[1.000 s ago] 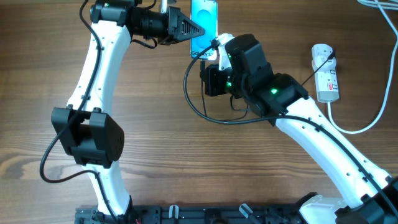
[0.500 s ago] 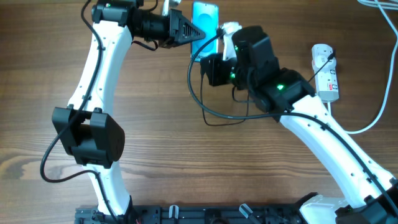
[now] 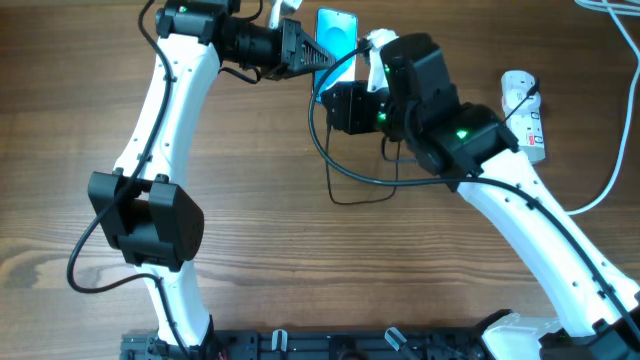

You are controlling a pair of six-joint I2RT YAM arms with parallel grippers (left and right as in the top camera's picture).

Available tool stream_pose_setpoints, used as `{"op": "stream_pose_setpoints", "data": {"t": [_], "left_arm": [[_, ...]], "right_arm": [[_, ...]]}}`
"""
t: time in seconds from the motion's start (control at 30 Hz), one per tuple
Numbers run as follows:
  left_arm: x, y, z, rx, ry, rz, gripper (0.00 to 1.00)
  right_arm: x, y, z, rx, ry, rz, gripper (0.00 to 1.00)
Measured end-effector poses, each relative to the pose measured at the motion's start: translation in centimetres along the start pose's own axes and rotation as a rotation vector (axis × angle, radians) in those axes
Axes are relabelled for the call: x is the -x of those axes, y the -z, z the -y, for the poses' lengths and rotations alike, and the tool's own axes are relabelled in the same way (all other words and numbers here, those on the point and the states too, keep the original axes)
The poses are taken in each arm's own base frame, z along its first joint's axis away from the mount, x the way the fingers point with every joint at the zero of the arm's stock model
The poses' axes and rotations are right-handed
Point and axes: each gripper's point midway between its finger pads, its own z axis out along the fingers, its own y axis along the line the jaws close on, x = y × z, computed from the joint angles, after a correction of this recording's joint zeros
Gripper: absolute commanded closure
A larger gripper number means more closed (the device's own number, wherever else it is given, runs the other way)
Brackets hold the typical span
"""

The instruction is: Plug charger to phone and switch on socket

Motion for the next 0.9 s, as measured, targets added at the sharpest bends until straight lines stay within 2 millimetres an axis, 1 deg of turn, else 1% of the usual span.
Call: {"op": "stream_pose_setpoints", "data": {"t": [0.07,0.13,0.17,0.27,0.33,0.43,0.53,0.6,0.67,0.77,0.9], "left_arm": [[0.2,0.0,-0.2,0.012,-0.008,0.007,0.96],[0.4,0.0,-0.2,0.016,-0.019,0.014,0.96],[0.5,0.0,-0.3,0.018,-0.023,0.017,0.96],[0.7,0.0,-0.2,0.015,-0.035,0.024,0.96],[0.9,0.0,0.0,0.004,-0.047,0.028,0.96],[1.0,0.0,0.6,-0.028,-0.062,0.03,0.96],[1.0,0.0,0.8,-0.038,-0.062,0.027,0.96],[1.0,0.0,0.8,-0.042,-0.059,0.027,0.96],[0.9,0.0,0.9,-0.043,-0.051,0.026,0.96],[0.9,0.0,0.9,-0.045,-0.042,0.025,0.96],[0.8,0.0,0.9,-0.045,-0.034,0.022,0.96]], "right_arm": [[-0.3,0.4,0.5,-0.02,-0.023,-0.025,0.44],[-1.1,0.7,1.2,-0.035,-0.052,-0.067,0.44],[-1.7,0.8,1.3,-0.034,-0.062,-0.094,0.47],[-4.0,1.2,1.4,-0.031,-0.091,-0.197,0.6],[-4.7,1.3,1.4,-0.03,-0.1,-0.226,0.61],[-5.0,1.2,1.1,-0.017,-0.101,-0.238,0.61],[-4.9,0.6,-0.1,0.027,-0.084,-0.231,0.63],[-5.1,0.0,-1.0,0.053,-0.069,-0.236,0.68],[-5.6,-0.5,-1.4,0.059,-0.066,-0.253,0.7],[-5.9,-1.2,-1.1,0.043,-0.07,-0.265,0.73],[-5.6,-1.5,-0.4,0.002,-0.081,-0.245,0.75]]}}
